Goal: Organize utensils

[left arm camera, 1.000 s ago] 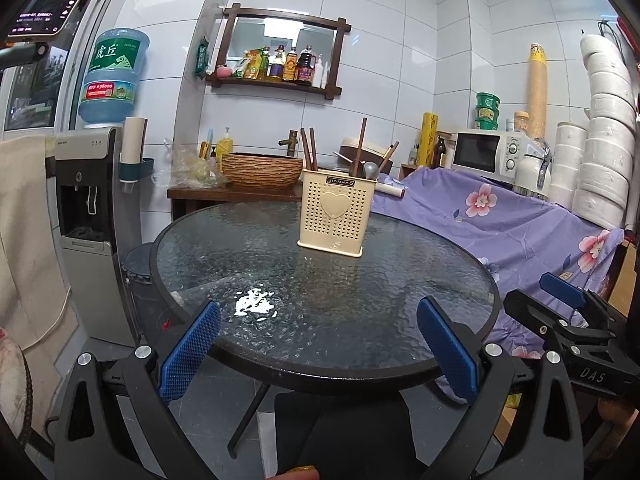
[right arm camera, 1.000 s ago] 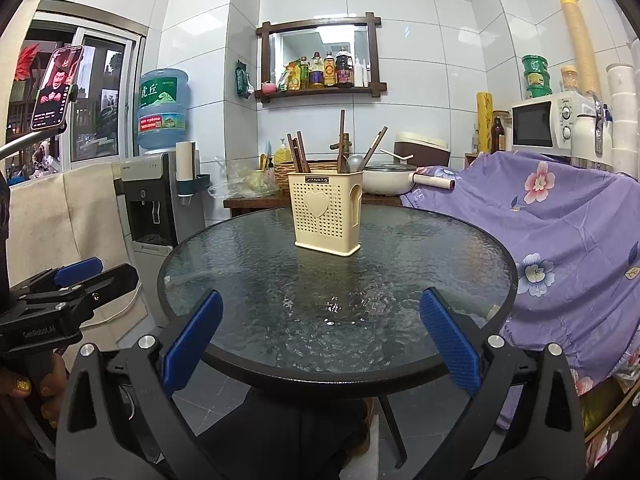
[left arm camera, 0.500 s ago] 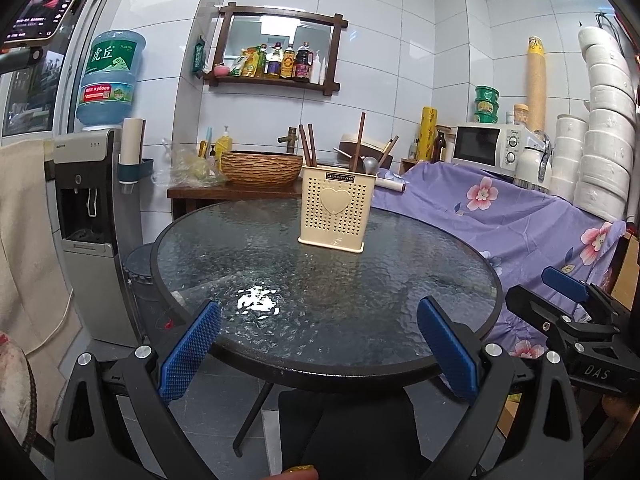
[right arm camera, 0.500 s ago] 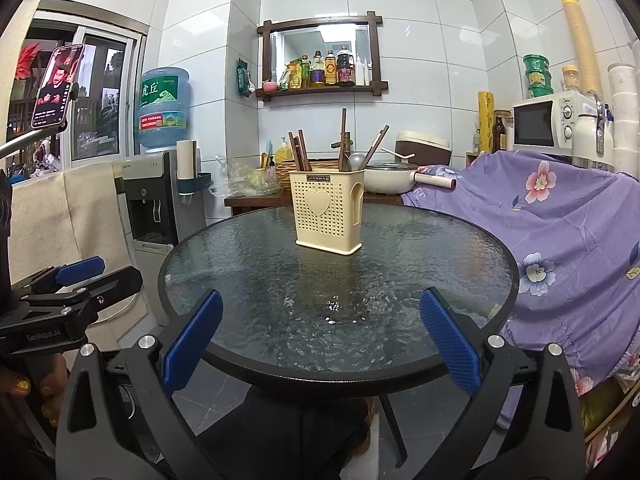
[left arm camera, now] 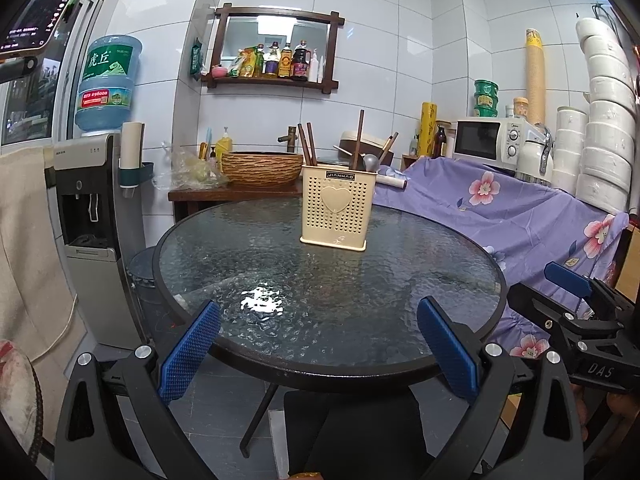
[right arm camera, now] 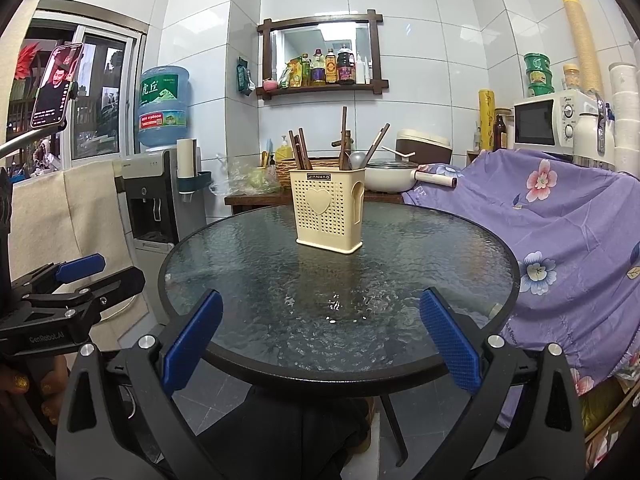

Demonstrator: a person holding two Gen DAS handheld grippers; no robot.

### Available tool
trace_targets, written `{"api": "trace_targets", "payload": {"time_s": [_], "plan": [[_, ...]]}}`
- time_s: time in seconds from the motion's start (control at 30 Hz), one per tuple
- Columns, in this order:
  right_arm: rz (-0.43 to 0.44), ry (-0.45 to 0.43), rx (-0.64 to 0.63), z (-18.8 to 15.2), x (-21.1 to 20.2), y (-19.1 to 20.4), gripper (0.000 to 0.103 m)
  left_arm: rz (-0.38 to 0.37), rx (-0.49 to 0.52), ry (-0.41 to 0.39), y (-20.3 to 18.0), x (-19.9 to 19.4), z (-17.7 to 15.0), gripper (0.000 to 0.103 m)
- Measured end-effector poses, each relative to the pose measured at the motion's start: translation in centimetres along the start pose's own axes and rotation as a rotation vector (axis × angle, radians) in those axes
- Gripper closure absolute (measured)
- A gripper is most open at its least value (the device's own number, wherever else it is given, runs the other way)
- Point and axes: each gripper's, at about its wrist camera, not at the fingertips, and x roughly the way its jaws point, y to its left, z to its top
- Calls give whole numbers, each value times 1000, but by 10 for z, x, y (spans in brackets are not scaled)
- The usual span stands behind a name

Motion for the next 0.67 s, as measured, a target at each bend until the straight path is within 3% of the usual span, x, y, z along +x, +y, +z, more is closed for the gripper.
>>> {"api": "trace_targets", "payload": {"time_s": [0.67], "plan": [[-1,6,6,-1,1,-2,6,24,20,22,-1,5,1,6]]}}
